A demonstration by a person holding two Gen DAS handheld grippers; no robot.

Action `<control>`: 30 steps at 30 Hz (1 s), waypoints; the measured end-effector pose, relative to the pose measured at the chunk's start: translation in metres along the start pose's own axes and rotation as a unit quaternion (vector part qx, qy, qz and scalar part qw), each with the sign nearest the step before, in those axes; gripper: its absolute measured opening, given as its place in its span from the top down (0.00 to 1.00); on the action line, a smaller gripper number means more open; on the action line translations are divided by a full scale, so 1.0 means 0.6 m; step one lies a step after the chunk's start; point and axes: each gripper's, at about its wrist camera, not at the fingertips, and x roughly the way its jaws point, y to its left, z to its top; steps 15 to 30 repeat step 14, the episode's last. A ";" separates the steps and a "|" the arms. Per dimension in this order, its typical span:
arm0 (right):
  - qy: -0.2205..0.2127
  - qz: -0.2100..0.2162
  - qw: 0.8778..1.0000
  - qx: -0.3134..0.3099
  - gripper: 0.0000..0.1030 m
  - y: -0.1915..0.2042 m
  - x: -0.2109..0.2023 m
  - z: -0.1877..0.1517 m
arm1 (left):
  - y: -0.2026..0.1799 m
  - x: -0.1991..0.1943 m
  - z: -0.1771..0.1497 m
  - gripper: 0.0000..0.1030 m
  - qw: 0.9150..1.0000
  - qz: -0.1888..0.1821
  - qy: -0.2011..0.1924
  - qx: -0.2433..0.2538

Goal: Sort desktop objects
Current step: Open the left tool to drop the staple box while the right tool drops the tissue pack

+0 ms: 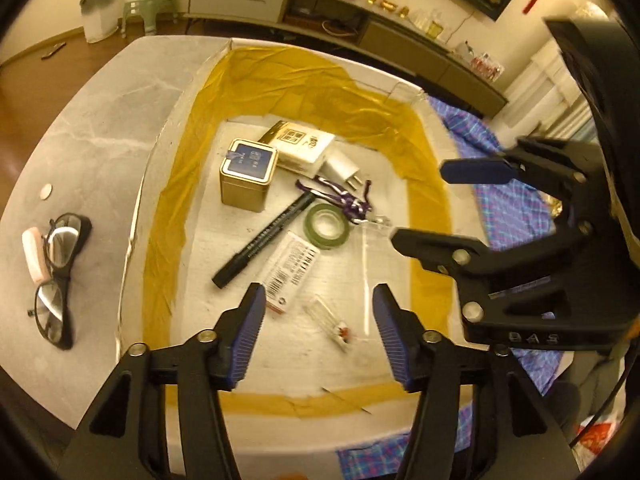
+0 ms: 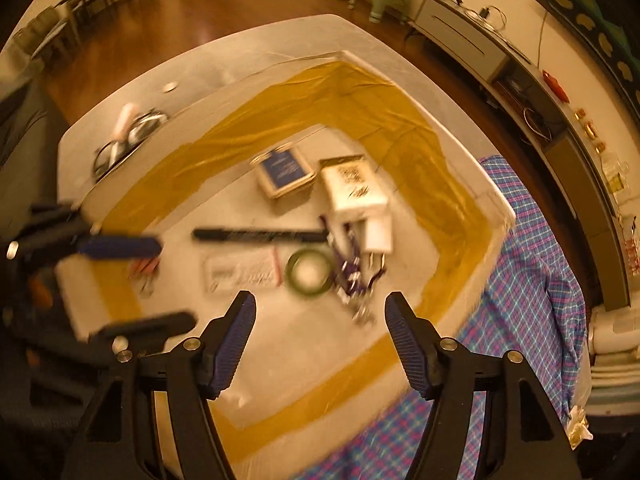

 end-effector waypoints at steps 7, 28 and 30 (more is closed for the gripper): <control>-0.018 -0.003 1.000 -0.001 0.33 -0.003 -0.053 -0.040 | -0.030 -0.039 -0.024 0.35 0.997 0.055 -0.049 0.017; -0.025 -0.004 1.000 -0.009 0.33 0.008 -0.079 -0.070 | -0.044 -0.086 -0.048 0.33 0.992 0.083 -0.090 0.018; -0.025 -0.004 1.000 -0.009 0.33 0.008 -0.079 -0.070 | -0.044 -0.086 -0.048 0.33 0.992 0.083 -0.090 0.018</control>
